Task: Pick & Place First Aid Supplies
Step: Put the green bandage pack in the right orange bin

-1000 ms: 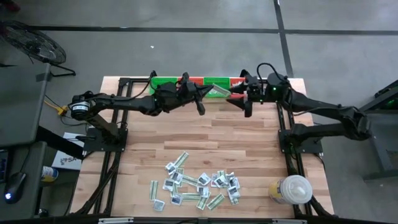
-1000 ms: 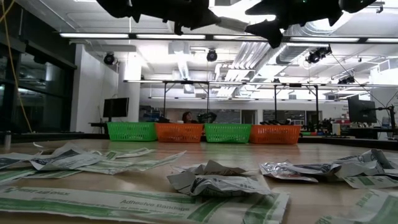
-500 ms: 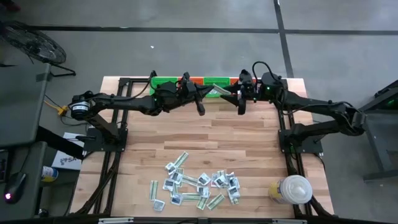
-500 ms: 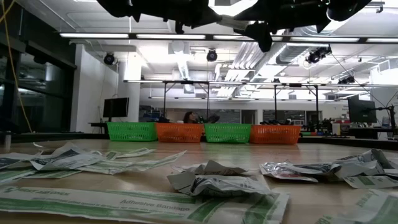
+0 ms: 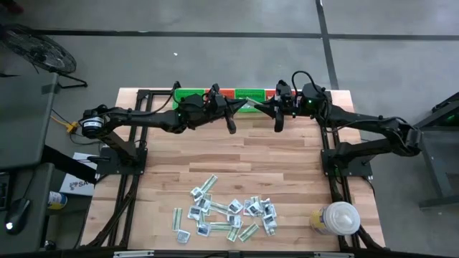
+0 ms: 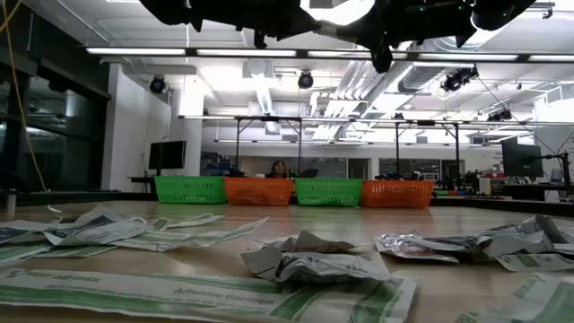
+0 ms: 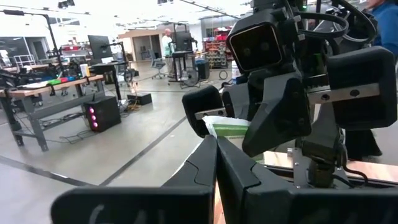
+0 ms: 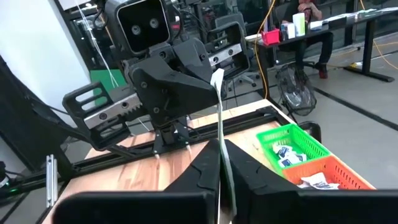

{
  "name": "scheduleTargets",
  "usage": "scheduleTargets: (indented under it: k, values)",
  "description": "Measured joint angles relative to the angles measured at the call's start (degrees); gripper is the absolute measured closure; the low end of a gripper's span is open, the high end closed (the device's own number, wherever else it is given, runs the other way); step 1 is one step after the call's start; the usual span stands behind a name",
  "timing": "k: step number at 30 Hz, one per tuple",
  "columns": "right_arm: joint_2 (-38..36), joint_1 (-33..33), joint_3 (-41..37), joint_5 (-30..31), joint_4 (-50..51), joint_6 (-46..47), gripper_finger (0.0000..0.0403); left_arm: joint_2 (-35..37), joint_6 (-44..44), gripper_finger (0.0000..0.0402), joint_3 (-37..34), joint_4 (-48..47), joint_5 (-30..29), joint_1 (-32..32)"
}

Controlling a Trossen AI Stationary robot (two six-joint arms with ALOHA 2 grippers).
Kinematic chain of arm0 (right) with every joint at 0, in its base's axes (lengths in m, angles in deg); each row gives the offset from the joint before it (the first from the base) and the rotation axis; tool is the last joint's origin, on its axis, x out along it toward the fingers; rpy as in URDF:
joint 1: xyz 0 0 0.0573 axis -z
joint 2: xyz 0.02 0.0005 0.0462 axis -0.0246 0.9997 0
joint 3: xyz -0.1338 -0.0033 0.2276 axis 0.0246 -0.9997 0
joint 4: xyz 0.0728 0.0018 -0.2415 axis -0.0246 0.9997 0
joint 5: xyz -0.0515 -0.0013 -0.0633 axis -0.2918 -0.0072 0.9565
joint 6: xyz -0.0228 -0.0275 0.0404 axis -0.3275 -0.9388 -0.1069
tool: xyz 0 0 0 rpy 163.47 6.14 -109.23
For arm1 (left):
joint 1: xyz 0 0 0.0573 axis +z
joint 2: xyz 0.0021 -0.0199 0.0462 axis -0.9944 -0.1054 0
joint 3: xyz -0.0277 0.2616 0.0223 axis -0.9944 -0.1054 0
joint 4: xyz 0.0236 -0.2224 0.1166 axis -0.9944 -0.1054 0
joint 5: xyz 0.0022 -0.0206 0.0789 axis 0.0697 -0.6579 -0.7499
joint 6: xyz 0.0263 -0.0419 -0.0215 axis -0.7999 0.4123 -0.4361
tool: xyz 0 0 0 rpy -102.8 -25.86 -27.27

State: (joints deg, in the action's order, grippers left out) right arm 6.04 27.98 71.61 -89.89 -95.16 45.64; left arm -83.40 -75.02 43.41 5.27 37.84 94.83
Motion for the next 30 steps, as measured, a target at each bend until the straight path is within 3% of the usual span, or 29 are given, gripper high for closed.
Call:
scheduleTargets:
  k: [7,18,26,30]
  values:
    - [0.0,0.0,0.0,0.0,0.0,0.3,0.0402,0.0,-3.2,0.0386,0.0,0.0,0.0,0.0]
    - [0.0,5.2,0.1,-2.2,3.9,1.6,0.0402,0.5,-5.1,0.0250,0.0,-0.9,-1.7,0.1]
    - [1.3,11.3,11.8,1.7,28.6,-8.0,0.0403,5.9,-5.7,0.0230,0.0,-11.6,-1.9,4.9]
    - [5.2,14.9,19.4,5.0,41.5,-10.5,0.0403,7.6,-6.0,0.0230,0.0,-16.0,1.8,9.3]
